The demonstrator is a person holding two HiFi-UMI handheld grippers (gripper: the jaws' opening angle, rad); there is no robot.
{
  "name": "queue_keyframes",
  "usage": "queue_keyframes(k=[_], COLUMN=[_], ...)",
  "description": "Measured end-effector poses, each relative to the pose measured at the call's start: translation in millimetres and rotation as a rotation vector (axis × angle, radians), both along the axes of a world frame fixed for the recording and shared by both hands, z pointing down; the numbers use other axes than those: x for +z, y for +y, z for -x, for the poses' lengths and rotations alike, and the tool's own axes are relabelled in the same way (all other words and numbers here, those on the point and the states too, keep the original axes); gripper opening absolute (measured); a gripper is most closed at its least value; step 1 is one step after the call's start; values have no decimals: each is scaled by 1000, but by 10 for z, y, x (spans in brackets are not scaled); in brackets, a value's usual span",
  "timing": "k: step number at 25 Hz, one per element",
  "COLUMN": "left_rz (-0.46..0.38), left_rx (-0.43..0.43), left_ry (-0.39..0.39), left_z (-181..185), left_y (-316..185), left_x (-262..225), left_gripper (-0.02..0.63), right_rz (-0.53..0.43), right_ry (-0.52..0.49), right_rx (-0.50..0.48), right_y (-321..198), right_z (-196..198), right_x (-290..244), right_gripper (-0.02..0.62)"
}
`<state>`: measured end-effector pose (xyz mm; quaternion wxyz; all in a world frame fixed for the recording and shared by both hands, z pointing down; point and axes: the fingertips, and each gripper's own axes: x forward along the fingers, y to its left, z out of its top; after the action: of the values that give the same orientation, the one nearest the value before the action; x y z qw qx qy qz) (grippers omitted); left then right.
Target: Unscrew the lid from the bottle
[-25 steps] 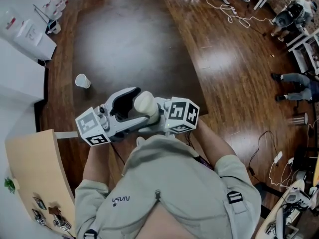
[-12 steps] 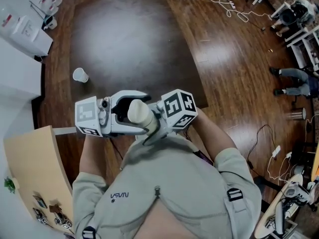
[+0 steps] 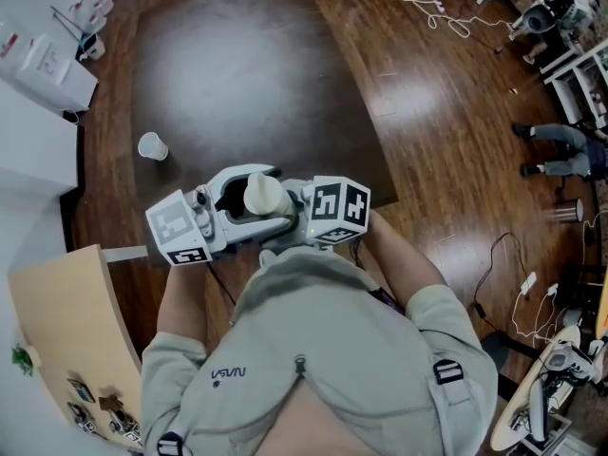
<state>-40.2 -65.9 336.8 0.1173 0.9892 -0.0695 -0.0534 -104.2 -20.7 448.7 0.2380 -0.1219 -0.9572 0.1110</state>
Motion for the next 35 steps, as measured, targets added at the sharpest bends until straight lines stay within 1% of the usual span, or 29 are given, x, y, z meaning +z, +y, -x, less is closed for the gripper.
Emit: queue_keyframes(k=[4, 7, 9, 11, 13, 16, 18, 19, 22, 23, 25, 27, 30, 35], left_rz=[-44, -75, -70, -67, -67, -67, -53, -41, 2, 12, 7, -21, -46, -30], left_rx=[-266, -475, -585, -656, -689, -717, -761, -797, -946, -986, -1025, -1040, -1056, -1080], left_ry=[-62, -85, -91, -88, -91, -111, -118, -113, -43, -17, 6, -10, -61, -147], left_z=[26, 31, 11, -7, -32, -56, -46, -28, 105, 149, 194, 203, 257, 494], left_y=[-269, -386, -438, -446, -422, -389, -391, -395, -416, -424, -430, -430, -442, -536], left_x=[101, 142, 150, 181, 203, 226, 233, 224, 97, 38, -64, -111, -52, 300], left_gripper=[308, 308, 308, 307, 307, 307, 307, 307, 307, 305, 307, 307, 307, 305], right_rz=[-193, -338, -415, -441, -436, -421, -432, -453, -534, -539, -521, -499, -446, -401], right_ry=[64, 104, 121, 112, 92, 74, 82, 96, 162, 165, 136, 94, 36, -25], right_rx=[292, 482, 585, 641, 642, 597, 591, 602, 660, 668, 664, 657, 667, 715], right_y=[-487, -761, -893, -936, -909, -844, -840, -857, -930, -935, -911, -907, -998, -1239], right_z=[0, -87, -162, -209, -231, -242, -257, -277, -395, -435, -503, -575, -663, -750], right_x=[140, 173, 174, 179, 188, 206, 209, 214, 294, 326, 354, 354, 345, 320], right_gripper=[301, 301, 301, 301, 301, 301, 301, 301, 299, 301, 301, 301, 301, 301])
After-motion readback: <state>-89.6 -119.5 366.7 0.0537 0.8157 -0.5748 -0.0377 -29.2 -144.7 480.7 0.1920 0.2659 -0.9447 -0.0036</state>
